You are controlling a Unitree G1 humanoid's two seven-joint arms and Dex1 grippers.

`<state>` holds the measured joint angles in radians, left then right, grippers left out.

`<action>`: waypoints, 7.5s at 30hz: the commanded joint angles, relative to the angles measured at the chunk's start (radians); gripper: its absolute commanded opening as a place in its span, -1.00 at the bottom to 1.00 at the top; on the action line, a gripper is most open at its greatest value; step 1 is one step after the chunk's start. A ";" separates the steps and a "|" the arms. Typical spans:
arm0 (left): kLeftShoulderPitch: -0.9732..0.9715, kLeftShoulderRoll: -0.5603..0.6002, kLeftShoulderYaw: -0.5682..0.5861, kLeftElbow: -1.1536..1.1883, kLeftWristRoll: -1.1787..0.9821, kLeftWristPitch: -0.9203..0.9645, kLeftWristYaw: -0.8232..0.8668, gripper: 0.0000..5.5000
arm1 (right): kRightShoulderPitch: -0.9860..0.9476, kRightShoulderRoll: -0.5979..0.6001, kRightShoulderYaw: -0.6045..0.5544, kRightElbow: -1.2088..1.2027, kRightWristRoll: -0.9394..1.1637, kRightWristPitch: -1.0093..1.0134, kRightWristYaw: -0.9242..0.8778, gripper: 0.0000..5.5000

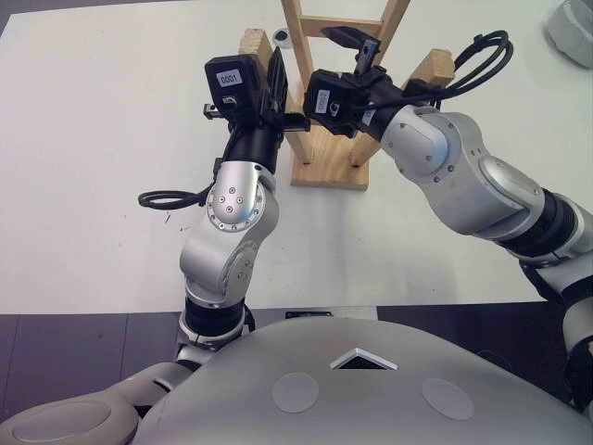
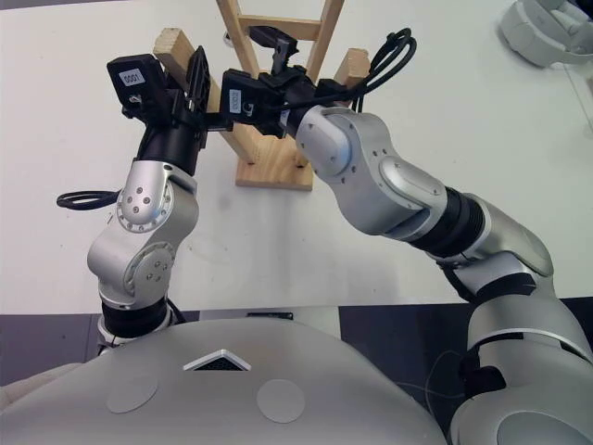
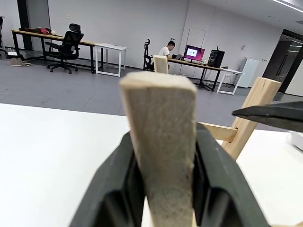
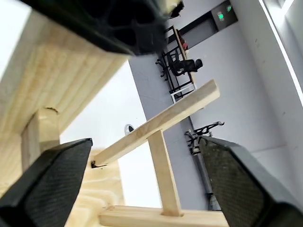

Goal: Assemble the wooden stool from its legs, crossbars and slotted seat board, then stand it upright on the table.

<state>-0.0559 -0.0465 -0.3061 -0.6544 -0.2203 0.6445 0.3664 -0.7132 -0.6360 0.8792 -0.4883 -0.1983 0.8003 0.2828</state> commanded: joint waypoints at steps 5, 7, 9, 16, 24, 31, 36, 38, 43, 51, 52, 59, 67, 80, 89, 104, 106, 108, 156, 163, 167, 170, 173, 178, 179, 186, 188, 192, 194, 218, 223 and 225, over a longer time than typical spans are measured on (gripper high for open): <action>0.000 -0.031 -0.032 0.102 0.041 0.047 -0.013 -0.63 | 0.054 0.089 -0.054 0.101 -0.116 -0.057 0.044 0.52; -0.005 -0.028 -0.042 0.113 0.051 0.052 -0.019 -0.63 | 0.045 0.142 -0.131 0.083 -0.148 -0.082 -0.014 0.52; -0.012 -0.027 -0.048 0.126 0.060 0.051 -0.025 -0.63 | 0.030 0.170 -0.204 0.075 -0.182 -0.098 -0.050 0.52; -0.054 -0.033 0.093 -0.012 0.016 0.032 -0.024 -0.46 | 0.001 0.246 -0.462 -0.011 -0.208 -0.145 -0.094 0.52; -0.281 0.035 0.342 -0.230 -0.263 0.118 -0.177 0.06 | -0.081 0.421 -0.852 -0.108 0.038 -0.097 -0.087 0.52; -0.433 0.326 0.717 -0.013 -0.442 0.191 -0.233 0.38 | 0.229 0.366 -1.064 -0.162 0.208 0.024 0.022 0.52; -0.493 0.283 0.615 0.013 -0.514 0.233 -0.245 0.38 | 0.117 0.507 -1.163 -0.248 0.469 0.150 0.001 0.52; -0.524 0.291 0.562 0.005 -0.502 0.232 -0.256 0.38 | 0.071 0.541 -1.170 -0.259 0.530 0.176 -0.026 0.52; -0.562 0.274 0.499 0.043 -0.477 0.210 -0.262 0.38 | 0.087 0.556 -1.131 -0.273 0.601 0.213 -0.071 0.52; -0.364 0.236 0.375 0.403 -0.351 0.115 -0.380 0.38 | 0.285 0.491 -0.952 -0.170 0.590 0.434 -0.133 0.52; -0.333 0.243 0.347 0.400 -0.334 0.114 -0.395 0.38 | 0.315 0.475 -0.928 -0.175 0.589 0.457 -0.132 0.52; -0.449 0.271 0.424 0.373 -0.343 0.094 -0.407 0.38 | 0.125 0.580 -1.077 -0.198 0.663 0.357 -0.183 0.52; -0.294 0.443 0.637 0.512 -0.293 -0.017 -0.524 0.38 | 0.198 0.379 -1.276 -0.027 0.621 0.169 -0.177 0.52; -0.426 0.366 0.048 1.335 0.146 -0.451 -1.092 0.38 | 0.548 0.153 -0.436 0.490 0.085 -0.322 0.238 0.52; -0.478 0.389 0.063 1.442 0.140 -0.699 -1.346 0.38 | 0.540 0.154 -0.367 0.160 0.231 -0.384 0.544 0.52; 0.249 0.639 0.321 0.683 0.086 -0.738 -0.944 0.38 | 1.135 -0.271 -1.156 -0.291 0.812 -0.138 0.853 0.52; 0.310 0.641 0.260 0.502 0.072 -0.611 -0.974 0.38 | 1.174 -0.309 -1.201 -0.182 0.749 -0.190 0.892 0.52; 0.295 0.647 0.204 0.416 0.075 -0.505 -1.012 0.38 | 1.107 -0.314 -1.178 0.029 0.623 -0.289 0.834 0.52; 0.156 0.540 0.143 0.295 -0.015 -0.177 -1.087 0.38 | 0.786 -0.083 -0.860 0.250 0.495 -0.376 0.685 0.52; 0.237 0.628 0.285 0.045 -0.227 0.011 -1.148 0.38 | 0.747 -0.198 -0.956 0.129 0.672 -0.179 0.812 0.52; 0.246 0.685 0.292 -0.039 -0.263 0.053 -1.169 0.38 | 0.729 -0.241 -0.973 0.082 0.721 -0.128 0.864 0.52; 0.250 0.709 0.301 -0.099 -0.302 0.083 -1.175 0.38 | 0.716 -0.255 -1.016 0.049 0.794 -0.067 0.892 0.52; 0.235 0.713 0.348 -0.125 -0.366 0.113 -1.180 0.38 | 0.702 -0.281 -1.060 0.025 0.867 -0.011 0.920 0.52; 0.245 0.720 0.369 -0.122 -0.416 0.127 -1.191 0.38 | 0.682 -0.301 -1.082 0.021 0.901 0.027 0.938 0.52; 0.248 0.724 0.367 -0.121 -0.418 0.127 -1.192 0.38 | 0.679 -0.301 -1.078 0.023 0.900 0.028 0.936 0.52; 0.261 0.751 0.364 -0.044 -0.365 0.075 -1.205 0.38 | 0.694 -0.309 -1.047 0.055 0.820 -0.010 0.921 0.52; 0.270 0.775 0.390 0.032 -0.307 0.002 -1.221 0.38 | 0.743 -0.355 -1.013 0.063 0.724 -0.073 0.911 0.52; 0.311 0.864 0.397 0.227 -0.154 -0.164 -1.272 0.38 | 0.844 -0.431 -0.974 0.084 0.578 -0.214 0.904 0.52; 0.316 0.878 0.400 0.240 -0.145 -0.193 -1.296 0.38 | 0.838 -0.436 -0.989 0.095 0.570 -0.243 0.908 0.52; 0.082 0.793 0.222 0.271 -0.241 -0.195 -1.403 -0.37 | 0.699 -0.376 -0.853 0.151 0.606 -0.292 0.986 -0.42; -0.004 0.770 0.262 0.221 -0.354 -0.132 -1.418 -0.37 | 0.520 -0.305 -0.888 0.143 0.778 -0.193 1.016 -0.43; -0.127 0.774 0.326 0.196 -0.529 0.025 -1.408 -0.38 | 0.335 -0.302 -0.918 0.196 0.919 -0.054 1.080 -0.43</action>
<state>-0.0196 0.7517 -0.0211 -0.3839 -0.5315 0.5398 -1.0414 -0.1452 -0.9864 0.0003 -0.3093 0.4910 0.6297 1.2943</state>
